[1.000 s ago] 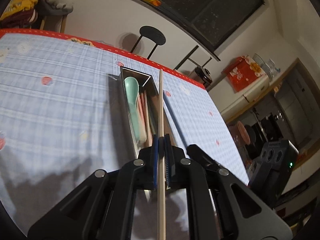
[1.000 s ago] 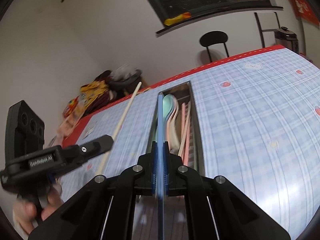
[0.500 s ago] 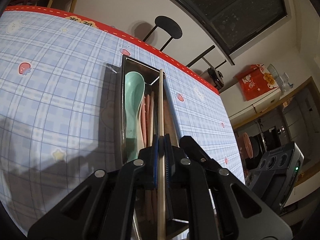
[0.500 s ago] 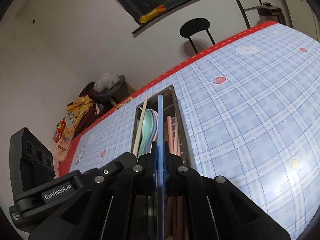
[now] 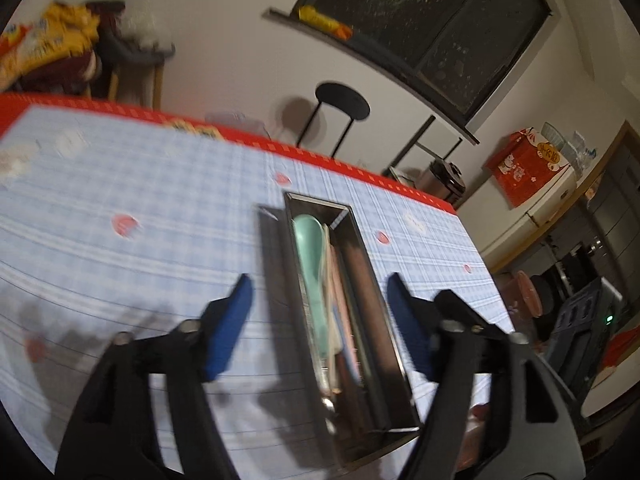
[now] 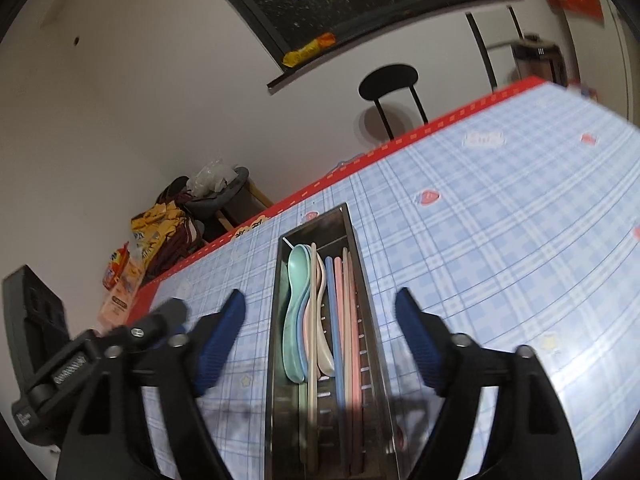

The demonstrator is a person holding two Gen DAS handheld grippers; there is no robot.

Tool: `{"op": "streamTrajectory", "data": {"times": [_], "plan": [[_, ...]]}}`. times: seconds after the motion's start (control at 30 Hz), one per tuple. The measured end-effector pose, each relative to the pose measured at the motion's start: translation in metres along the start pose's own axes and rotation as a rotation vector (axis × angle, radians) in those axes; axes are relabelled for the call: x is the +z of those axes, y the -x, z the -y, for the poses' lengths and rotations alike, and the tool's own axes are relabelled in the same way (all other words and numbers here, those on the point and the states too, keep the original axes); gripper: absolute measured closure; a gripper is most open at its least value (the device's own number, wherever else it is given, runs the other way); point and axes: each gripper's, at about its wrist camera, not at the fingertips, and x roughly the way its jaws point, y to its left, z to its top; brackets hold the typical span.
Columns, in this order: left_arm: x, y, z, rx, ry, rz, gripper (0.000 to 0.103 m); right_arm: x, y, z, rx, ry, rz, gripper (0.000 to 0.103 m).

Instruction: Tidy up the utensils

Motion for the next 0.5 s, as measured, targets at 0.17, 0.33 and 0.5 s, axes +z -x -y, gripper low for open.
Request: {"op": "streamTrajectory", "data": {"times": [0.17, 0.33, 0.5], "plan": [[-0.002, 0.049, 0.001, 0.061, -0.1, 0.086, 0.008, -0.002, 0.029, -0.028, -0.081, 0.162, 0.01, 0.006], [-0.011, 0.099, 0.014, 0.14, -0.233, 0.161, 0.006, -0.008, 0.069, -0.056, -0.171, 0.317, 0.064, 0.006], [-0.025, 0.147, 0.02, 0.199, -0.338, 0.23, 0.006, -0.02, 0.113, -0.075, -0.225, 0.42, 0.113, 0.006]]}}
